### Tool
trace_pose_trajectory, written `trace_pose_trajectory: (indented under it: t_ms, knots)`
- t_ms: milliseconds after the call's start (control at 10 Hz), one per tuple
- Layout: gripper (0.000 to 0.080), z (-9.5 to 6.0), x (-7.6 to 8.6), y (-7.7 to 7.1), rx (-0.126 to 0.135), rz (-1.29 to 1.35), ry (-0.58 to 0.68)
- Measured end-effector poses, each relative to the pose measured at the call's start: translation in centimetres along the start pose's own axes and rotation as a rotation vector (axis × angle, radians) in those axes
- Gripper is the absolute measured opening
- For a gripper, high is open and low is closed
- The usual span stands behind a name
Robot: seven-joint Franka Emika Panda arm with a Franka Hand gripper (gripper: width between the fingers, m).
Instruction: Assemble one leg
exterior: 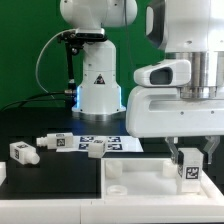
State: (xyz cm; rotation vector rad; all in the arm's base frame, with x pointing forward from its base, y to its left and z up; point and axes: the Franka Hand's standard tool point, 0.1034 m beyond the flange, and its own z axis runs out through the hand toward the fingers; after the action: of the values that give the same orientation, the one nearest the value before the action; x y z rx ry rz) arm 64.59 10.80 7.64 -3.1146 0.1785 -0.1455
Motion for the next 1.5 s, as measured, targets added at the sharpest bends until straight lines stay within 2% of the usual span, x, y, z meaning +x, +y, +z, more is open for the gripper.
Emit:
trace_pose_trajectory:
  t_ms: [300,500,900,1100,1200,1300,1400,1500]
  knots:
    - [0.0285,0.01,-0.04,-0.19,-0.01,0.393,0.018]
    - [0.0285,0.09,-0.23,0.09,-0.01,0.792,0.016]
    - [0.0286,0.13,-0.55,0.07,0.003,1.304,-0.006]
    - [0.0286,0.11,-0.54,0.13,0.001,1.31,-0.003]
    - [0.0378,0.12,-0.53,0.11,0.001,1.297,-0.002]
    - [0.0515,-0.13,-0.27,0.3,0.002,1.095,-0.001]
    - [0.0515,-0.15,-0.13,0.43,0.002,0.844,0.002]
    - [0.062,-0.13,-0.25,0.14,0.006,0.671,-0.004]
